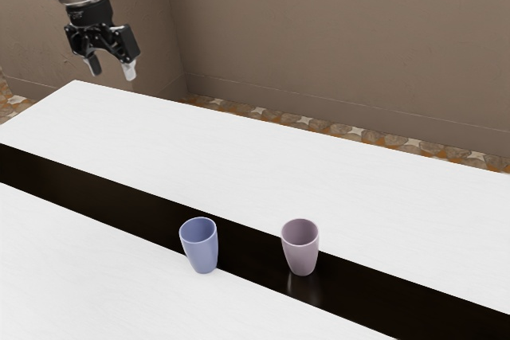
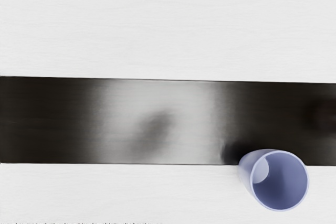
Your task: Place the right cup onto the left cup
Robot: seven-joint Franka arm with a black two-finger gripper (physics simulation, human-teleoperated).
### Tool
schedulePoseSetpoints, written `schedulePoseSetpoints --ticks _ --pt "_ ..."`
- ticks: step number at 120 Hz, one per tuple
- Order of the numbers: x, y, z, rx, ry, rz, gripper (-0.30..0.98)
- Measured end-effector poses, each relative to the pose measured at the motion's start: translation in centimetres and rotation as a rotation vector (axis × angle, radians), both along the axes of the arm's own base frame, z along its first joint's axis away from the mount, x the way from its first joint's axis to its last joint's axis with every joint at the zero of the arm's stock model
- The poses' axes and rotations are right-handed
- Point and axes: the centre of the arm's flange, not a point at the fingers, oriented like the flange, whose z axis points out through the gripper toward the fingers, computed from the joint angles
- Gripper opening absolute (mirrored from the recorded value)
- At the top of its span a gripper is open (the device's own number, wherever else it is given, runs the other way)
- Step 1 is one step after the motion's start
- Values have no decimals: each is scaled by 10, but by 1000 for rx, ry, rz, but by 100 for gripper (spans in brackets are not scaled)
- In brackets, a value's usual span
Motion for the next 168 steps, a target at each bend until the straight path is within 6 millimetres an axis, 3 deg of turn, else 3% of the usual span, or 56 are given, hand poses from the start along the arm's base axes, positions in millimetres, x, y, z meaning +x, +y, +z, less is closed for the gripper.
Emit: schedulePoseSetpoints --ticks 30,50,60,80,90,117,168 --pt "-2 8 -5 0 21 40 67" --pt "8 -13 -24 2 50 11 67" --pt "17 -55 -41 4 67 -62 67" --pt "10 -192 -72 10 95 -299 67" --pt "6 -229 -94 13 113 -361 67" --pt "19 -209 -142 4 132 -312 67" --pt "7 -274 -173 -3 137 -260 67"
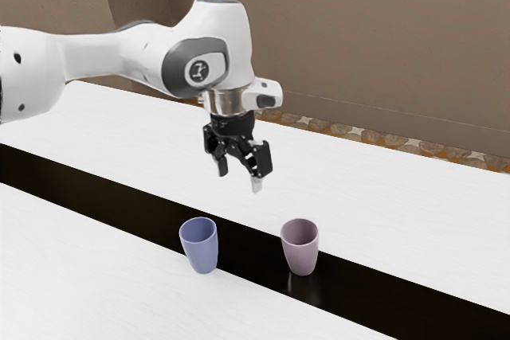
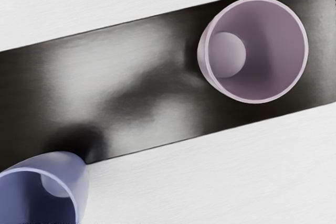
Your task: Place the right cup onto the left cup
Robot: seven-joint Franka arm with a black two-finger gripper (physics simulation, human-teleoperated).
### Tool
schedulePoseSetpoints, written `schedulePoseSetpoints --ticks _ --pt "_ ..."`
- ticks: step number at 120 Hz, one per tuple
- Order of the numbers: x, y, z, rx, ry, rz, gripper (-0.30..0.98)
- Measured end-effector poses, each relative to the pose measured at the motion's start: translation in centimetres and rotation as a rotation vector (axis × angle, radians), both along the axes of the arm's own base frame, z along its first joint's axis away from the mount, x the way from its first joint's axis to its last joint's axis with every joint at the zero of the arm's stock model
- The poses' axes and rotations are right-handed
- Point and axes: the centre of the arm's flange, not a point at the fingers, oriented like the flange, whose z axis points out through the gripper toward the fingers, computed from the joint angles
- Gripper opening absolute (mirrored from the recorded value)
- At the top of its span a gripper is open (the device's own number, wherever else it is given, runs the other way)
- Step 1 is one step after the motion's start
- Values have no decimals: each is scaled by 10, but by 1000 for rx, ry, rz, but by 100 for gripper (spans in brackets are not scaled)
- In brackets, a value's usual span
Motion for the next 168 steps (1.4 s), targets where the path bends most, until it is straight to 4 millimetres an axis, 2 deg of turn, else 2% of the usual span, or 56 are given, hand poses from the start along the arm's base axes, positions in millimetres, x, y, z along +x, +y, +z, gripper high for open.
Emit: schedulePoseSetpoints --ticks 27,69,102,126,168 --pt "10 -15 -33 6 25 72 67" --pt "9 -48 -55 2 22 115 67" --pt "24 -51 -82 1 19 169 67" --pt "41 -51 -92 2 10 192 67" --pt "44 -49 -117 14 36 207 67"
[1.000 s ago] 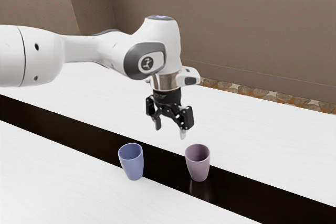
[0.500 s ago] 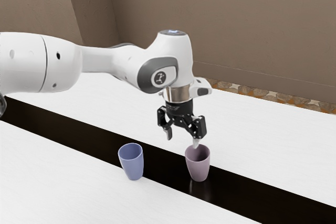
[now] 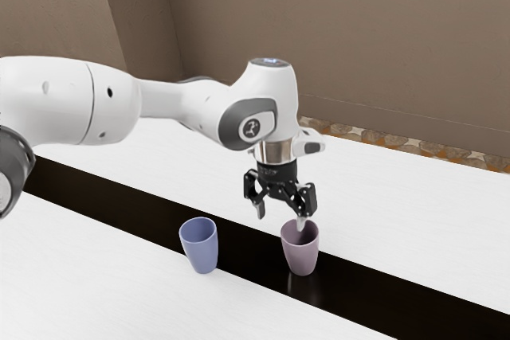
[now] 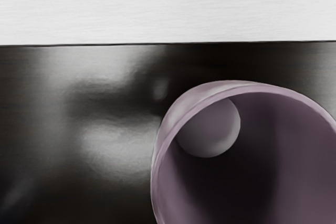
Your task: Place the right cup onto the left cup
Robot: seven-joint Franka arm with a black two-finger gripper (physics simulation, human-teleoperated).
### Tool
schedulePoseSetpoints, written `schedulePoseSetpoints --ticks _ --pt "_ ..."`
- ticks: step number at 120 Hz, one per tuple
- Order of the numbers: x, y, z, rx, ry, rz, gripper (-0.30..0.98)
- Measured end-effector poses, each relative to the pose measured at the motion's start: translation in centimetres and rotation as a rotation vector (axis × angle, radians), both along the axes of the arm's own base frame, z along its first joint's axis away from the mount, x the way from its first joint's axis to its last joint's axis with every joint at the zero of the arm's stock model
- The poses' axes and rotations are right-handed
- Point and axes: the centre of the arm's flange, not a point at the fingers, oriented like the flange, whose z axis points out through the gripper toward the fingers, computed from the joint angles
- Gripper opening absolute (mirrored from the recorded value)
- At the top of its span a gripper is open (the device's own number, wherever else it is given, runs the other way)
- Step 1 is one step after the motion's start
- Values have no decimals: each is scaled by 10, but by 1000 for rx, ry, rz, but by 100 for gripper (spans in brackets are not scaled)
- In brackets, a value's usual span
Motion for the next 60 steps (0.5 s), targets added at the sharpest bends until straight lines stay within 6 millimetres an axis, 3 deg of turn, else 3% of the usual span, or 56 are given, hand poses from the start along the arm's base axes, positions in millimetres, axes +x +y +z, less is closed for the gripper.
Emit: schedulePoseSetpoints --ticks 60 --pt "11 4 -18 0 2 15 67"
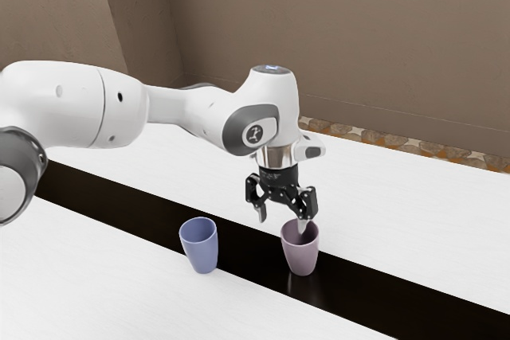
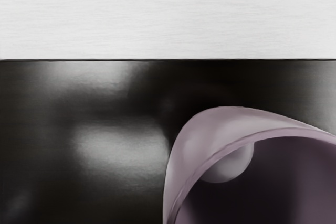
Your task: Place the right cup onto the left cup
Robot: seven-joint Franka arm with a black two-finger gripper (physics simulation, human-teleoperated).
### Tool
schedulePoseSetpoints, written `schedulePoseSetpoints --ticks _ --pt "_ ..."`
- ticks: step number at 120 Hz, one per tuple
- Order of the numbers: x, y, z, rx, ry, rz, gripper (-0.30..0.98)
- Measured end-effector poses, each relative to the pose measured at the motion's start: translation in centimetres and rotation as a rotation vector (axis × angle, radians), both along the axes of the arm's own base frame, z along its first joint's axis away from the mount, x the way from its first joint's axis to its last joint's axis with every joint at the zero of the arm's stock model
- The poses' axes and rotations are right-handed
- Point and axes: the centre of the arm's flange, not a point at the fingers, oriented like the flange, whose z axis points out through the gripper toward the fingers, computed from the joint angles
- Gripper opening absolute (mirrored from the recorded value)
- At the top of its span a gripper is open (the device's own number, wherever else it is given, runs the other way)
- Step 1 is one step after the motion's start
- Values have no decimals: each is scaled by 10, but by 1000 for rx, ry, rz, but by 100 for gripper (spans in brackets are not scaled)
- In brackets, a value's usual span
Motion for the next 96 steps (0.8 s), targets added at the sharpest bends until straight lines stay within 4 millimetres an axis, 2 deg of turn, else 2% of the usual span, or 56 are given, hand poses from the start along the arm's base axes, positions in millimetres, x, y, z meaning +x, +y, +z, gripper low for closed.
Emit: schedulePoseSetpoints --ticks 49,96 --pt "4 0 -21 8 24 0 66" --pt "3 -2 -21 8 23 -3 35"
